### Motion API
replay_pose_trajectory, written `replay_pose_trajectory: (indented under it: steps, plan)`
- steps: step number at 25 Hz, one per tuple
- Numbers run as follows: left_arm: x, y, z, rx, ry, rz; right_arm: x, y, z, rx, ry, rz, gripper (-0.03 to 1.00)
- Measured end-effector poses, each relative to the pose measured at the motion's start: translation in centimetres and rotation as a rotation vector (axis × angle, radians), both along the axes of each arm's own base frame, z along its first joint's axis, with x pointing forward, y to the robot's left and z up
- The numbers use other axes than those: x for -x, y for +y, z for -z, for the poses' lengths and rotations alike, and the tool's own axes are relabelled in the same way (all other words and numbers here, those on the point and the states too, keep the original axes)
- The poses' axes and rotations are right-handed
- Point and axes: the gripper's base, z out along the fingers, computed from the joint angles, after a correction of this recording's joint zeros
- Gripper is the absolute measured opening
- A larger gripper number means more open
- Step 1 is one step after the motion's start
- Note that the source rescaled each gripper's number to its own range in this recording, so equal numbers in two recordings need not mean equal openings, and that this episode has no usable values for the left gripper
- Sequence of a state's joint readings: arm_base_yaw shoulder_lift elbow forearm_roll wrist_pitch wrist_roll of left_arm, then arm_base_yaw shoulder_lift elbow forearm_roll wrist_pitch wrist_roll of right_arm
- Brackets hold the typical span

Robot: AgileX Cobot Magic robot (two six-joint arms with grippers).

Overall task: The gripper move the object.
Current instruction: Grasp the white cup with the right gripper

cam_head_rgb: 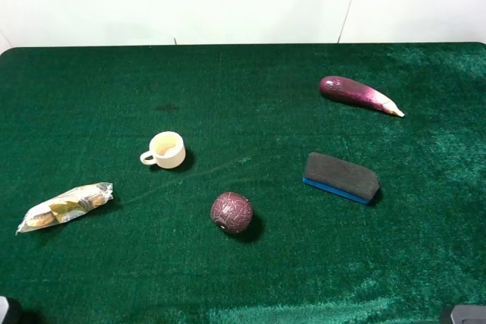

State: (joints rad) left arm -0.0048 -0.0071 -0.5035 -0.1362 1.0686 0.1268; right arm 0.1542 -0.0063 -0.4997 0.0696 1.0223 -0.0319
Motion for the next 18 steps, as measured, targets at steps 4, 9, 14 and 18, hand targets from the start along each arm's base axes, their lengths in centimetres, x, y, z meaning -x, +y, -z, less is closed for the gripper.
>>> replay_pose_trajectory:
  steps: [4,9,14,18]
  plan:
    - [0.00,0.00,0.00,0.000,0.000,0.000,0.00,0.00,0.00,0.000,0.000,0.000,1.00]
    - [0.00,0.00,0.00,0.000,0.000,0.000,0.00,0.00,0.00,0.000,0.000,0.000,1.00]
    - [0.00,0.00,0.00,0.000,0.000,0.000,0.00,0.00,0.00,0.000,0.000,0.000,1.00]
    - [0.00,0.00,0.00,0.000,0.000,0.000,0.00,0.00,0.00,0.000,0.000,0.000,1.00]
